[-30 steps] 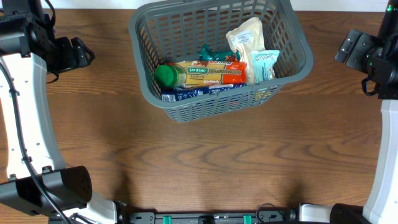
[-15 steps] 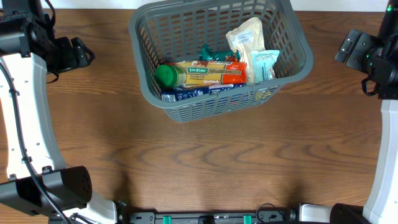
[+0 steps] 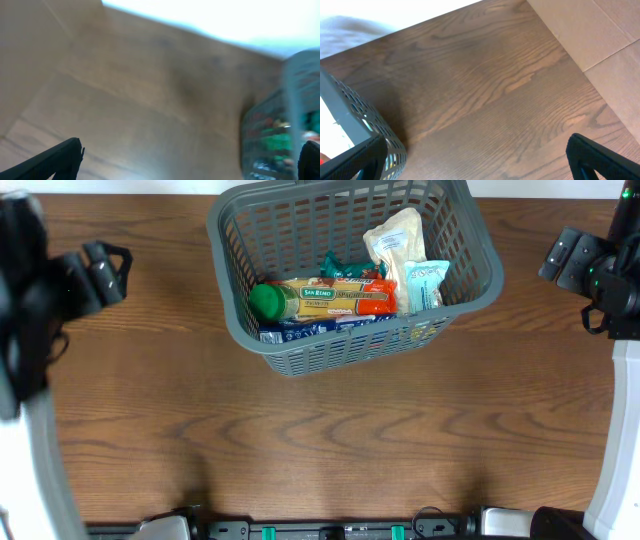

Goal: Pack container

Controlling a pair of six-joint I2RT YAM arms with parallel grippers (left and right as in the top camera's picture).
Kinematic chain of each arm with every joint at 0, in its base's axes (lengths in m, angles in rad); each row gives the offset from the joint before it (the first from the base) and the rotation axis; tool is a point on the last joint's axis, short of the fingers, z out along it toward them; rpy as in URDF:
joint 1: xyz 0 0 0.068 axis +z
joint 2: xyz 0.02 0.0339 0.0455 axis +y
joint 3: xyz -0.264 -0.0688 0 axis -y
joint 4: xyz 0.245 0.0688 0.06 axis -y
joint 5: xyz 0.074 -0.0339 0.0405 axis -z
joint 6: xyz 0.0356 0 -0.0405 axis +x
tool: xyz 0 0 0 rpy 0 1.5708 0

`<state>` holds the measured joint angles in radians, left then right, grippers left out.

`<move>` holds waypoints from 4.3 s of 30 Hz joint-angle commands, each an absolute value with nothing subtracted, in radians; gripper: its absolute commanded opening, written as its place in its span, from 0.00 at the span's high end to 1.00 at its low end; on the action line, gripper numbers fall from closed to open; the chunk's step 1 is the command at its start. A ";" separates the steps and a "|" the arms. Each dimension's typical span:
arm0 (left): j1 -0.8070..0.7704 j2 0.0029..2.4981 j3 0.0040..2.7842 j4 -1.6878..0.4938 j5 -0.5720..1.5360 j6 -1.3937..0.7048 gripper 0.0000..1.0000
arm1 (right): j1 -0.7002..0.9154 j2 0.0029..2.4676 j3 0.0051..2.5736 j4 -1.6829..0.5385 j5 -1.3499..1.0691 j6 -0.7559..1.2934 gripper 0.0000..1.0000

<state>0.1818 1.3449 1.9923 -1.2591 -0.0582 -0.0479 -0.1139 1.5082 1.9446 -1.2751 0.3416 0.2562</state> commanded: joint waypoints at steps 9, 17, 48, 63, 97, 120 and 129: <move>0.116 1.000 1.729 -1.029 -0.056 -0.042 0.01 | -0.118 1.507 1.950 -1.276 0.358 0.269 0.01; 0.112 0.789 1.300 -0.757 -0.055 -0.057 0.01 | -0.118 1.507 1.950 -1.276 0.358 0.269 0.01; 0.060 0.253 0.520 -0.482 -0.034 -0.201 0.01 | -0.118 1.507 1.950 -1.276 0.358 0.269 0.01; 0.007 0.133 0.325 -0.384 -0.034 -0.246 0.02 | -0.118 1.507 1.950 -1.276 0.358 0.269 0.01; 0.007 0.002 0.147 -0.345 -0.033 -0.287 0.01 | -0.118 1.507 1.950 -1.276 0.358 0.269 0.01; 0.007 0.002 0.097 -0.319 -0.037 -0.242 0.01 | -0.118 1.507 1.950 -1.276 0.358 0.269 0.01; 0.007 0.002 0.097 -0.319 -0.037 0.053 0.02 | -0.118 1.507 1.950 -1.276 0.358 0.269 0.01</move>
